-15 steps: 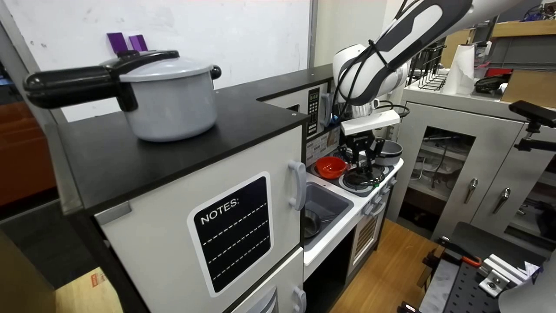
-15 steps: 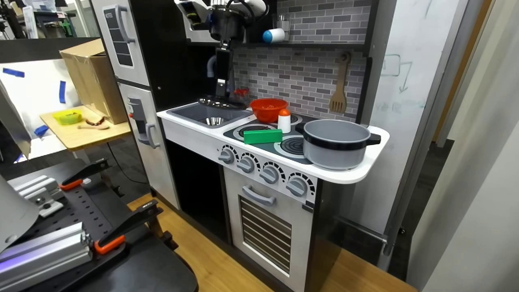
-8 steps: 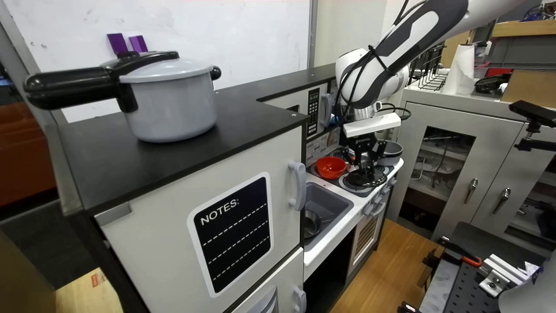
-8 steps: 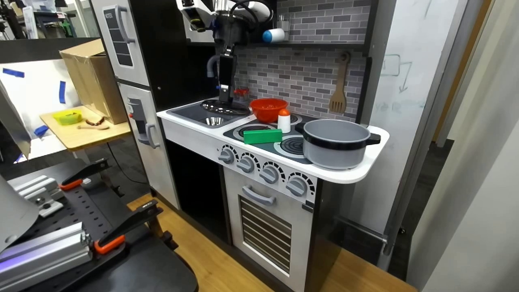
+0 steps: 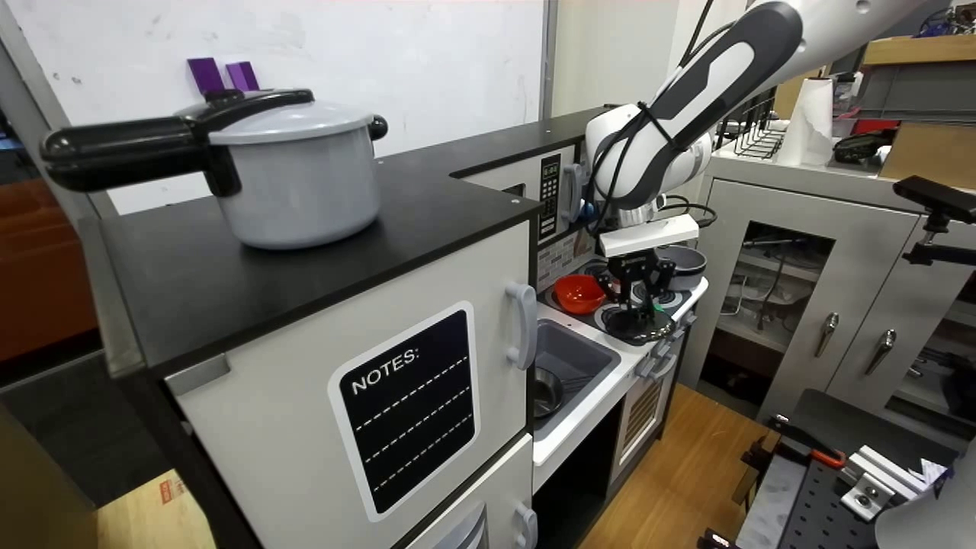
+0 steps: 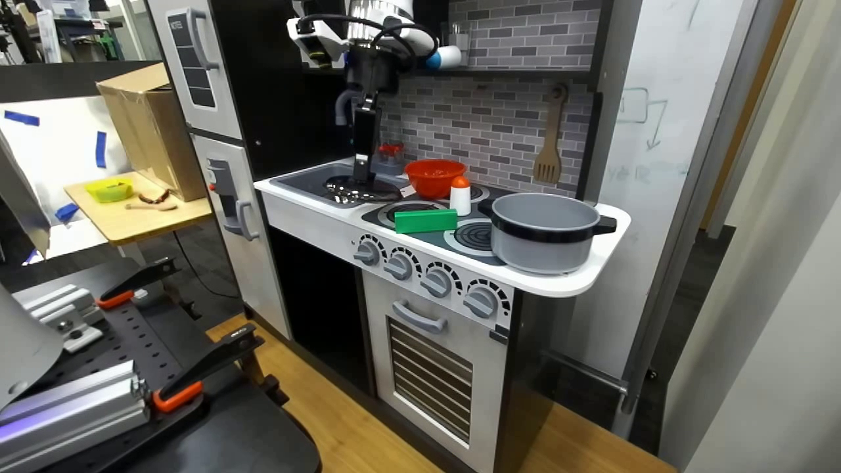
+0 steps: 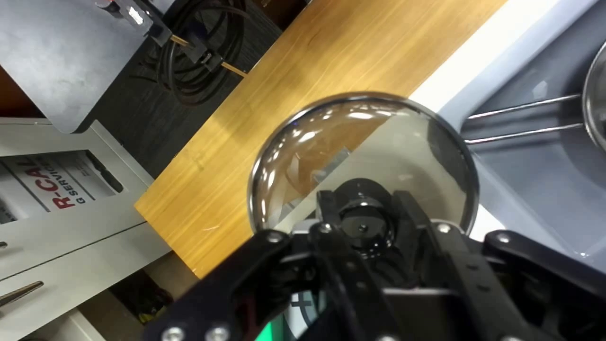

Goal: Remove the black lid from the grey pot on the stove and place it inside the sink

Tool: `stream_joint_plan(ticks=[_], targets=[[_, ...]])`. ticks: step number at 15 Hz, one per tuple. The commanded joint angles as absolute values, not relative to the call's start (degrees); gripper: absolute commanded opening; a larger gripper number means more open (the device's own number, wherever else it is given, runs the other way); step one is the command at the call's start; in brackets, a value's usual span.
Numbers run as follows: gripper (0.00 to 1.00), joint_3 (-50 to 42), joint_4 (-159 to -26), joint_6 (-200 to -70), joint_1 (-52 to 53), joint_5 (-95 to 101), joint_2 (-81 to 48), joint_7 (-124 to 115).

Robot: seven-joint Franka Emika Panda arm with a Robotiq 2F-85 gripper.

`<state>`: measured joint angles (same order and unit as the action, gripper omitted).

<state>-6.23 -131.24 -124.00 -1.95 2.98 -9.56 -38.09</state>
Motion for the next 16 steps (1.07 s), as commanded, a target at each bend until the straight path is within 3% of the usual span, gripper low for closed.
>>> stream_joint_plan(ticks=[1, 8, 9, 11, 12, 16], targets=[[0.08, -5.61, -130.78, -123.97, -1.53, 1.88, -10.40, -36.85], [0.08, -5.33, -131.13, -123.87, -1.02, 2.11, -11.31, -37.26], [0.13, -5.36, -131.08, -123.91, -0.95, 2.32, -11.58, -37.46], [0.26, -5.43, -130.89, -123.72, -0.88, 2.36, -12.21, -37.72], [0.52, -5.45, -130.91, -123.88, -0.81, 2.49, -12.45, -37.90], [0.77, -5.39, -130.41, -124.23, -0.62, 2.45, -13.22, -38.34]])
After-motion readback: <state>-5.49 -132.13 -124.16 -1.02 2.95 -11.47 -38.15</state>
